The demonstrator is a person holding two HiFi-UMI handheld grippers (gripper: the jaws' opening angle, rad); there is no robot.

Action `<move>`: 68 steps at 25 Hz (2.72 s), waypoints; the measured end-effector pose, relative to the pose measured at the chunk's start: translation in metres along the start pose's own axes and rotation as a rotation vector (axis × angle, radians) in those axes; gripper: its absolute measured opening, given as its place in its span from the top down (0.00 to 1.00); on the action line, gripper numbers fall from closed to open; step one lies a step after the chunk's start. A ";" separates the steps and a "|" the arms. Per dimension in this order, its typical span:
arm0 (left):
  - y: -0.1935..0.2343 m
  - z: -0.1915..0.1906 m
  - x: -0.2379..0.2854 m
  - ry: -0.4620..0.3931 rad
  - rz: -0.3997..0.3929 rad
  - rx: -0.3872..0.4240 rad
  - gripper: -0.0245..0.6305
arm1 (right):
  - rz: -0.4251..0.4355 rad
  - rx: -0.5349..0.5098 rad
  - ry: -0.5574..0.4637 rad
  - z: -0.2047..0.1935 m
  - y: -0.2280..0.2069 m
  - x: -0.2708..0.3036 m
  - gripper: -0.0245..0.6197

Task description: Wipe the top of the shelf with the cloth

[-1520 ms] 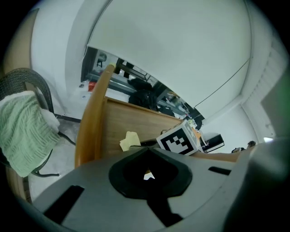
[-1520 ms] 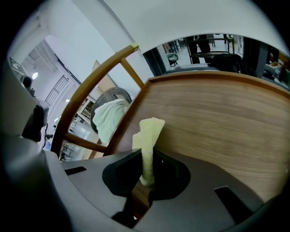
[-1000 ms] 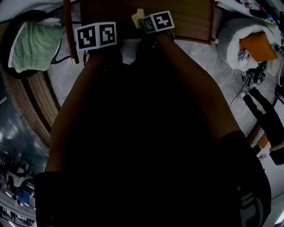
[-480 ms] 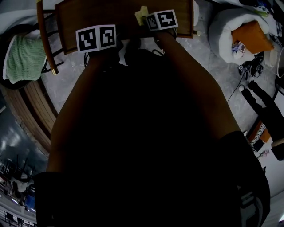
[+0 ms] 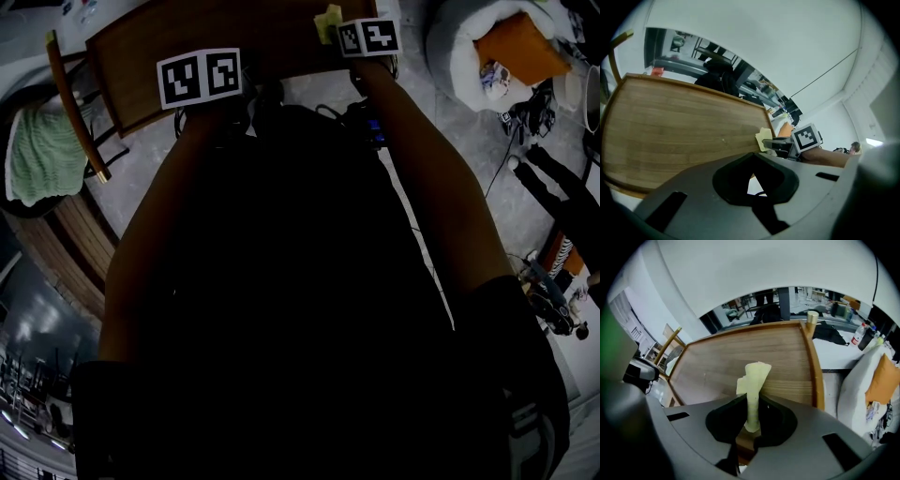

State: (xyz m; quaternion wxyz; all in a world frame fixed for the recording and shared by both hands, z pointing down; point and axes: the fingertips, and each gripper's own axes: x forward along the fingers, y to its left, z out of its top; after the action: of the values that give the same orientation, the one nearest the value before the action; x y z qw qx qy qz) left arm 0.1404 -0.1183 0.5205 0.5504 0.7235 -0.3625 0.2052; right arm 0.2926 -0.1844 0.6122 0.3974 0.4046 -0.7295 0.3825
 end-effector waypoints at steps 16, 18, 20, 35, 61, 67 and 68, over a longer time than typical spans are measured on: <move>0.031 0.010 -0.056 -0.032 0.050 0.002 0.95 | -0.267 0.202 -0.046 0.002 -0.047 -0.031 0.89; 0.043 0.014 -0.076 -0.045 0.061 0.018 0.95 | -0.198 0.156 -0.115 0.024 -0.015 -0.031 0.89; 0.058 0.014 -0.099 -0.053 0.080 0.026 0.95 | -0.091 0.126 -0.163 0.044 0.035 -0.027 0.89; 0.206 -0.022 -0.264 0.054 0.236 0.077 0.95 | 0.425 -0.150 -0.036 0.043 0.438 0.086 0.89; 0.197 -0.054 -0.234 0.128 0.073 0.026 0.95 | 0.386 -0.220 0.217 -0.018 0.423 0.128 0.89; 0.165 -0.047 -0.198 0.160 0.040 0.040 0.95 | 0.354 -0.161 0.247 -0.028 0.352 0.104 0.89; 0.159 -0.045 -0.191 0.166 0.033 0.044 0.95 | 0.351 -0.152 0.243 -0.028 0.340 0.099 0.89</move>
State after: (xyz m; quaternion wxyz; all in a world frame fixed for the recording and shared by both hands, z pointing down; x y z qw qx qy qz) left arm -0.0989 -0.0390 0.5040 0.5590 0.7101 -0.3229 0.2813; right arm -0.0395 -0.0593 0.6310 0.4389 0.1914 -0.7622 0.4356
